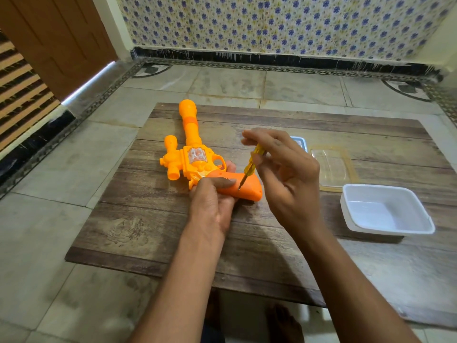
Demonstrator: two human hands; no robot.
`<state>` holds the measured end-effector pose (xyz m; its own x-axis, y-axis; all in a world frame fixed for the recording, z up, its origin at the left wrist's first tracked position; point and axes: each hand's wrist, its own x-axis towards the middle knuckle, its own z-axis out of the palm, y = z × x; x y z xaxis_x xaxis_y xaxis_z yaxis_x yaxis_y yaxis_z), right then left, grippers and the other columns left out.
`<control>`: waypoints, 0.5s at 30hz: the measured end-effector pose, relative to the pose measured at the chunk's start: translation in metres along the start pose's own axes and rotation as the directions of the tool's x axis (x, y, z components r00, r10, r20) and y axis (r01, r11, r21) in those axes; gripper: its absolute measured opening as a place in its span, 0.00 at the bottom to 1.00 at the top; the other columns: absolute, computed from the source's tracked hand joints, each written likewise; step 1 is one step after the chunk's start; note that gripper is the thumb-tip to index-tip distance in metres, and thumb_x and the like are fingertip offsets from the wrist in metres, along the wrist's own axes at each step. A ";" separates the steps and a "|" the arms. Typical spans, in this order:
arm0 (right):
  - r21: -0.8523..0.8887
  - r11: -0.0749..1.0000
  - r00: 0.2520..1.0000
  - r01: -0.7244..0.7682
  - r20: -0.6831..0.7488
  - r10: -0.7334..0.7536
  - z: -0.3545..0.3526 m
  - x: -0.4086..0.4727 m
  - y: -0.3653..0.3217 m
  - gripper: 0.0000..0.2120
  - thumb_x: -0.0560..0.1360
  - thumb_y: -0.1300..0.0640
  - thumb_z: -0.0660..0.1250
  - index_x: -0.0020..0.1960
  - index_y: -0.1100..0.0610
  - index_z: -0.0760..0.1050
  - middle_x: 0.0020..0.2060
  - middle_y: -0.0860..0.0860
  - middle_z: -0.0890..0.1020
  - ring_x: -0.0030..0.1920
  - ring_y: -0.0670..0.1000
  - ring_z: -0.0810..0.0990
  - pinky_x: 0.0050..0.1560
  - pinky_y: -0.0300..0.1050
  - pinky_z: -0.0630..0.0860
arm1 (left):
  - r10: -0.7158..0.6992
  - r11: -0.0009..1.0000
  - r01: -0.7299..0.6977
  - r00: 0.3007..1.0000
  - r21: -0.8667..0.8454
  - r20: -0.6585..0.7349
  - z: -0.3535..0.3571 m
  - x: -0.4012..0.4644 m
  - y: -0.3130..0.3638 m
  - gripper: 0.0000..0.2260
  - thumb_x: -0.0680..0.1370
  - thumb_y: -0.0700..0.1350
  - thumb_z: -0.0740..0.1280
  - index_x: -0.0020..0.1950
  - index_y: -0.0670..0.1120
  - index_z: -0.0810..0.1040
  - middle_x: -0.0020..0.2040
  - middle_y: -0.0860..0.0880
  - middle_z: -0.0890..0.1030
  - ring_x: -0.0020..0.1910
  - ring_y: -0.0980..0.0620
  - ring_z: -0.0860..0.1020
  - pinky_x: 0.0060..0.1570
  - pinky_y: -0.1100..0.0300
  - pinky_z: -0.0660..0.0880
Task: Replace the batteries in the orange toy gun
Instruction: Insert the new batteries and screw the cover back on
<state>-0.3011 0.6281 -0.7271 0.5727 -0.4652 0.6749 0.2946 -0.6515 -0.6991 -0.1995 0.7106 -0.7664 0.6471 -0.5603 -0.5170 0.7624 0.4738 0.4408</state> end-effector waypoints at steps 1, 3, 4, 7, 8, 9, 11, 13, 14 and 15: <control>0.030 0.999 1.000 -0.019 0.024 0.018 -0.001 0.000 0.000 0.18 0.77 0.74 0.64 0.65 0.66 0.79 0.56 0.59 0.84 0.57 0.56 0.85 0.54 0.58 0.81 | 0.002 1.000 -0.002 1.000 0.013 -0.014 0.000 0.000 0.000 0.36 0.69 0.22 0.58 0.76 0.40 0.68 0.66 0.37 0.80 0.67 0.40 0.79 0.44 0.39 0.83; 0.037 0.998 0.998 -0.044 0.044 0.043 -0.002 0.001 -0.001 0.19 0.77 0.75 0.66 0.67 0.66 0.78 0.56 0.58 0.84 0.55 0.54 0.86 0.54 0.55 0.83 | 0.007 0.999 -0.006 1.000 0.043 -0.021 0.001 -0.001 0.000 0.34 0.70 0.23 0.58 0.77 0.39 0.68 0.66 0.37 0.80 0.66 0.40 0.80 0.37 0.44 0.84; 0.022 0.999 0.999 -0.037 0.038 0.037 -0.002 0.002 -0.001 0.19 0.77 0.75 0.68 0.67 0.65 0.78 0.54 0.57 0.85 0.53 0.52 0.86 0.53 0.51 0.84 | 0.012 0.999 -0.011 1.000 0.048 -0.016 0.001 -0.001 -0.001 0.35 0.70 0.23 0.58 0.77 0.39 0.68 0.67 0.37 0.80 0.67 0.40 0.79 0.36 0.45 0.84; -0.099 0.994 0.999 0.038 0.003 -0.038 -0.002 0.003 -0.002 0.17 0.75 0.70 0.74 0.64 0.63 0.81 0.47 0.55 0.85 0.48 0.49 0.85 0.49 0.43 0.82 | 0.015 0.999 -0.015 1.000 0.037 -0.014 -0.001 0.000 -0.001 0.36 0.68 0.23 0.59 0.76 0.39 0.69 0.67 0.36 0.80 0.67 0.39 0.79 0.38 0.43 0.84; -0.121 0.991 0.999 0.054 0.002 -0.054 -0.001 0.003 -0.002 0.16 0.76 0.67 0.75 0.63 0.63 0.82 0.47 0.55 0.85 0.48 0.50 0.85 0.49 0.46 0.82 | 0.012 0.999 -0.011 1.000 0.034 -0.005 -0.001 0.000 0.000 0.38 0.66 0.24 0.60 0.76 0.39 0.68 0.67 0.36 0.80 0.67 0.37 0.78 0.39 0.42 0.84; -0.120 0.991 0.998 0.056 0.005 -0.056 -0.001 0.003 -0.003 0.16 0.77 0.66 0.74 0.64 0.63 0.81 0.48 0.55 0.85 0.49 0.51 0.85 0.50 0.49 0.82 | 0.007 0.999 -0.007 1.000 0.036 0.006 -0.001 -0.001 0.000 0.40 0.64 0.24 0.62 0.77 0.39 0.68 0.67 0.35 0.80 0.68 0.36 0.78 0.41 0.40 0.84; -0.064 0.998 0.999 0.028 0.018 -0.027 0.000 0.001 -0.003 0.15 0.78 0.67 0.70 0.65 0.64 0.80 0.53 0.56 0.86 0.54 0.52 0.85 0.53 0.54 0.82 | -0.001 1.000 0.001 1.000 0.029 0.012 0.000 -0.002 0.000 0.43 0.61 0.26 0.63 0.77 0.39 0.67 0.67 0.36 0.79 0.68 0.36 0.78 0.40 0.41 0.84; -0.003 1.000 1.000 -0.004 0.030 0.004 -0.001 0.001 -0.003 0.16 0.78 0.68 0.67 0.65 0.66 0.79 0.56 0.57 0.85 0.56 0.52 0.86 0.54 0.56 0.83 | 0.007 1.000 -0.007 1.000 0.018 -0.006 0.001 -0.001 0.000 0.44 0.60 0.26 0.63 0.77 0.40 0.67 0.66 0.36 0.80 0.67 0.39 0.79 0.37 0.43 0.84; 0.005 1.000 0.999 -0.011 0.034 0.011 -0.002 0.001 -0.003 0.16 0.78 0.67 0.67 0.65 0.66 0.80 0.55 0.57 0.85 0.55 0.52 0.86 0.53 0.56 0.83 | 0.015 1.000 -0.015 1.000 0.021 -0.006 0.001 -0.001 0.000 0.44 0.59 0.26 0.63 0.77 0.40 0.67 0.66 0.37 0.81 0.67 0.39 0.80 0.36 0.44 0.84; -0.003 1.000 0.999 -0.011 0.037 0.011 -0.002 0.002 -0.003 0.16 0.78 0.68 0.67 0.65 0.65 0.80 0.54 0.57 0.85 0.54 0.51 0.86 0.52 0.55 0.84 | 0.024 0.999 -0.024 1.000 0.030 -0.008 0.002 -0.001 -0.001 0.44 0.60 0.26 0.63 0.78 0.40 0.67 0.66 0.36 0.81 0.67 0.40 0.80 0.36 0.44 0.84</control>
<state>-0.3023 0.6276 -0.7230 0.6036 -0.4499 0.6582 0.2861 -0.6483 -0.7056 -0.2010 0.7097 -0.7646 0.6656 -0.5431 -0.5119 0.7461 0.4664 0.4753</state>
